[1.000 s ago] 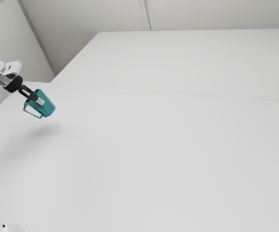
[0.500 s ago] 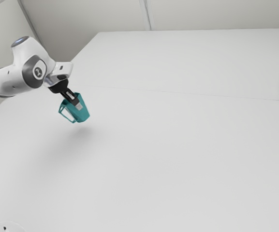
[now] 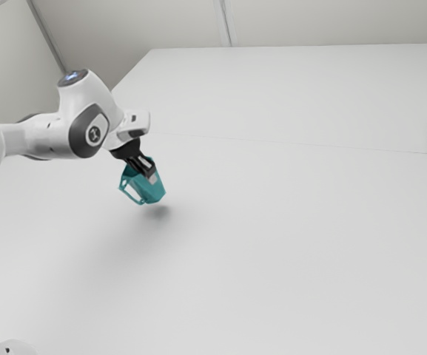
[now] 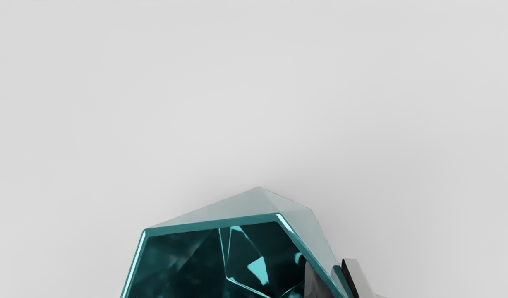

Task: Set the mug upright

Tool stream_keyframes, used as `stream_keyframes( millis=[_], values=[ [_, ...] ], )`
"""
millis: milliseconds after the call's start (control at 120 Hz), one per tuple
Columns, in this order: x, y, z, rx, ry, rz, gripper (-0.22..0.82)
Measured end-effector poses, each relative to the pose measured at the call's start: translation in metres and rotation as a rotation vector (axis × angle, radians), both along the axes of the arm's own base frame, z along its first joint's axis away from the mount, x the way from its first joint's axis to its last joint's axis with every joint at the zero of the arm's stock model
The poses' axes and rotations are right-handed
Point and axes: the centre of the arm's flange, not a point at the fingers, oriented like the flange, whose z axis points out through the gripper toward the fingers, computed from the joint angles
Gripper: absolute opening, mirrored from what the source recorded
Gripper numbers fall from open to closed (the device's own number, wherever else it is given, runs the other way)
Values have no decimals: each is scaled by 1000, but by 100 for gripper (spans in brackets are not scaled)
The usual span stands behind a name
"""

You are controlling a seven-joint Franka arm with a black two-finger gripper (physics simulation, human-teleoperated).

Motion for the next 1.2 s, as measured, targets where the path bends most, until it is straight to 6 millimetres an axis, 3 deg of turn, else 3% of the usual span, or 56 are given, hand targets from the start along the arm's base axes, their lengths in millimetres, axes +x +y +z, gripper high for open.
stream_keyframes(
  millis=[175,425,1133,1200],
  values=[
    [-1,-25,-12,2,-13,1,-18],
    [-24,-42,-31,38,12,41,-18],
    [-51,-65,-63,31,67,113,-17],
    [-52,-62,-64,27,69,123,-5]
  ],
)
